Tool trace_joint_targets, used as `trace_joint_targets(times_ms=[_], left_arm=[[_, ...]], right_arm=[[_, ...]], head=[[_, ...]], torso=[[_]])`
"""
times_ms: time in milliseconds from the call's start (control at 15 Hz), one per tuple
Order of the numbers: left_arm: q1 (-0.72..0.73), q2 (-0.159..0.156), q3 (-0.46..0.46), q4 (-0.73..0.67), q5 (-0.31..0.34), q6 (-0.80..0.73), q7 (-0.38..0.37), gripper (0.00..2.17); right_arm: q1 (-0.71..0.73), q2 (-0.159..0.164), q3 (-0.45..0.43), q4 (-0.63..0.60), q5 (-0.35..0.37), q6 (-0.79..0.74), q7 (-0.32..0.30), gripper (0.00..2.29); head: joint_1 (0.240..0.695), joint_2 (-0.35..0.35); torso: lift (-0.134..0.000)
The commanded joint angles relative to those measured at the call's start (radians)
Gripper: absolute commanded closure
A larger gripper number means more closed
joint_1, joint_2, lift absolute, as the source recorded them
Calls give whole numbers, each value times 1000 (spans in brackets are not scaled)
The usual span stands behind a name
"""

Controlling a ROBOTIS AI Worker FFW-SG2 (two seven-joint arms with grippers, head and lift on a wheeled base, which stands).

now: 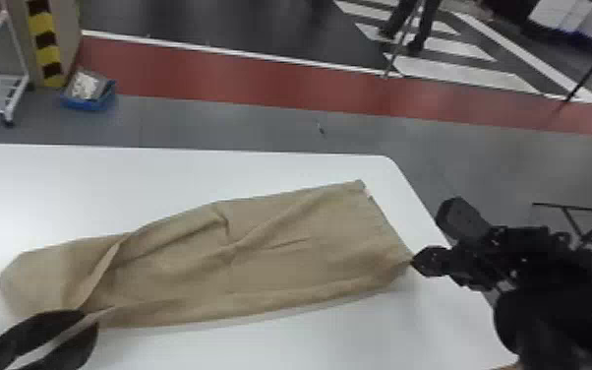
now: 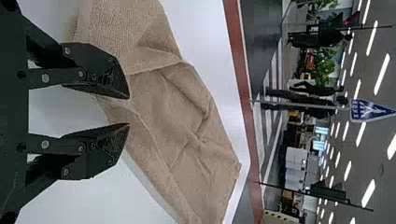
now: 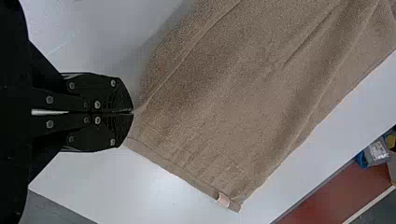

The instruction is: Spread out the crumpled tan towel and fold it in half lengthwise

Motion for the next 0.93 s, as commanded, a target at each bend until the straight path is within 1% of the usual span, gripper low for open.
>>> trace_joint_targets(times_ms=[0, 267, 467, 533, 600, 867], left_arm=[[6, -3, -25, 15, -1, -17, 7, 822], [-12, -3, -40, 68, -17, -36, 26, 822], [-11, -3, -40, 71, -18, -48, 62, 799], [-11, -3, -39, 65, -18, -51, 65, 772], [-8, -3, -39, 62, -18, -60, 68, 562], [6, -3, -40, 65, -20, -91, 74, 552]], right_arm=[[-2, 1, 2, 2, 0, 1, 3, 1180], [4, 4, -3, 0, 0, 8, 3, 1180], [11, 6, -7, -8, 0, 14, 3, 1180], [11, 7, -7, -8, 0, 14, 3, 1180], [11, 10, -7, -9, 0, 17, 3, 1180], [14, 20, -7, -17, 0, 20, 3, 1180]], head=[[695, -350], [695, -350], [695, -350], [695, -350], [695, -350], [695, -350]], torso=[[-125], [-125], [-125], [-125], [-125], [-125]])
